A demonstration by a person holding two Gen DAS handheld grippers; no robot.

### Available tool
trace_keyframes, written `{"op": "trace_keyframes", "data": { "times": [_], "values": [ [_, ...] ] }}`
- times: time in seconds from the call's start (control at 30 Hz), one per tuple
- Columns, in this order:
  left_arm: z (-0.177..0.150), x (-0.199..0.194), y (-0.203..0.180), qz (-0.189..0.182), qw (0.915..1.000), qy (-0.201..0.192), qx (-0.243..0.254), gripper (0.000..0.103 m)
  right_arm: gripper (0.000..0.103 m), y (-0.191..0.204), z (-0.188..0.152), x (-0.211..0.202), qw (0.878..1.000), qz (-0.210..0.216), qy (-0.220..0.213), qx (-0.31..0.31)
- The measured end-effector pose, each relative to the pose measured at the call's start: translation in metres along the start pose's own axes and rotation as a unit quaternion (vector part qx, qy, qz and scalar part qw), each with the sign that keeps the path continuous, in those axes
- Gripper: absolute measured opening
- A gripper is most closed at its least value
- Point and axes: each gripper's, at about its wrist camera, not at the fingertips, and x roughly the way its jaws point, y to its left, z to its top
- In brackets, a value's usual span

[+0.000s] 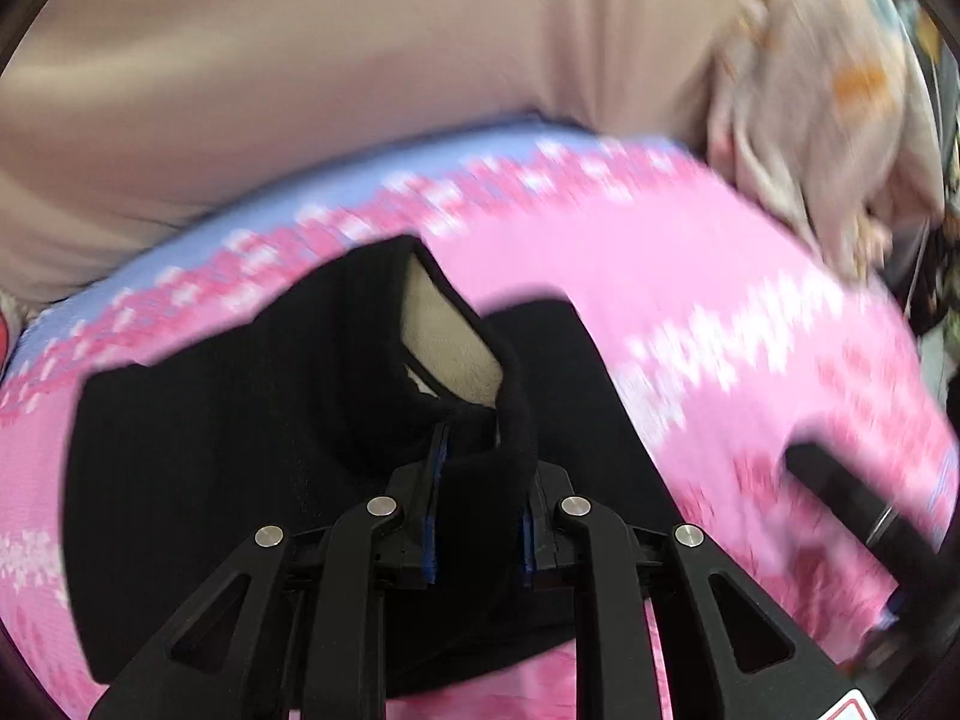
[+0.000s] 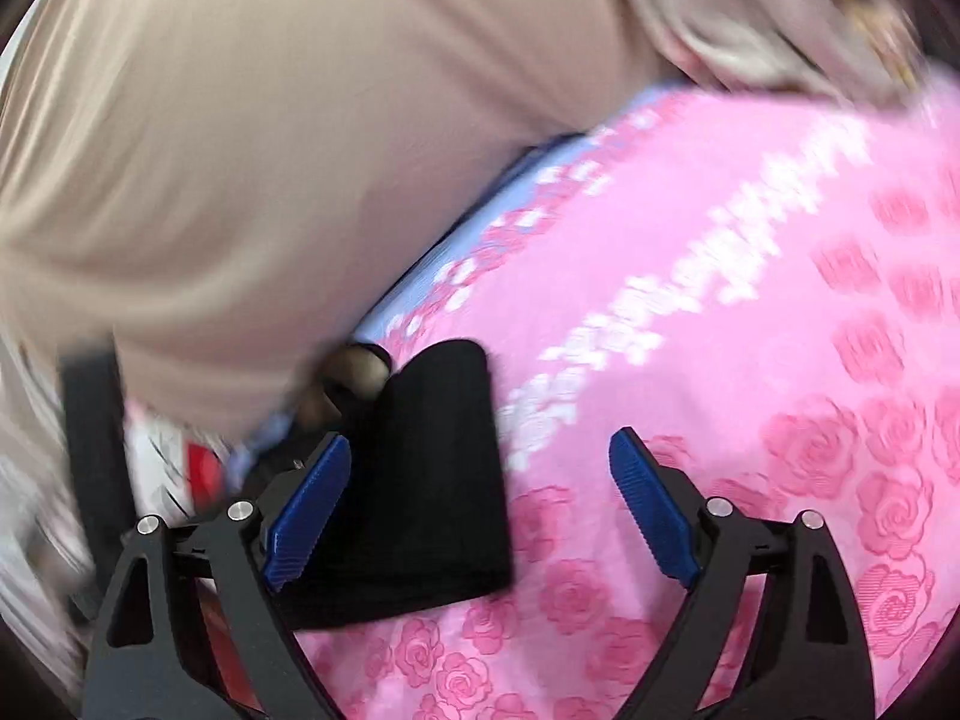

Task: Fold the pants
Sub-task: 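Fold the trousers over again with the left gripper while the right gripper grasps the edge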

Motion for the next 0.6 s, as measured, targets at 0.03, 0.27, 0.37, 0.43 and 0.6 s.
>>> {"op": "trace_keyframes", "data": {
  "times": [0.03,0.27,0.37,0.43,0.6],
  "values": [
    [-0.007,0.003,-0.010,0.025,0.9995,-0.008,0.017,0.016,0.087,-0.009,0.002,0.001,1.000,0.009,0.003,0.023],
    [-0.024,-0.041,-0.005,-0.024,0.9992,-0.028,0.014,0.062,0.086,-0.002,0.007,0.011,1.000,0.010,0.023,0.001],
    [-0.044,-0.088,0.011,-0.045,0.9960,-0.072,0.028,0.077,0.087,0.016,0.010,0.018,0.998,-0.008,0.044,-0.040],
    [-0.057,-0.112,0.029,-0.020,0.9947,-0.097,0.027,0.082,0.087,0.033,0.012,0.024,0.995,-0.011,0.056,-0.080],
    [-0.067,-0.127,0.106,0.088,0.9897,-0.100,-0.053,0.084,0.094,0.089,0.006,0.074,0.974,0.008,0.133,-0.182]
  ]
}}
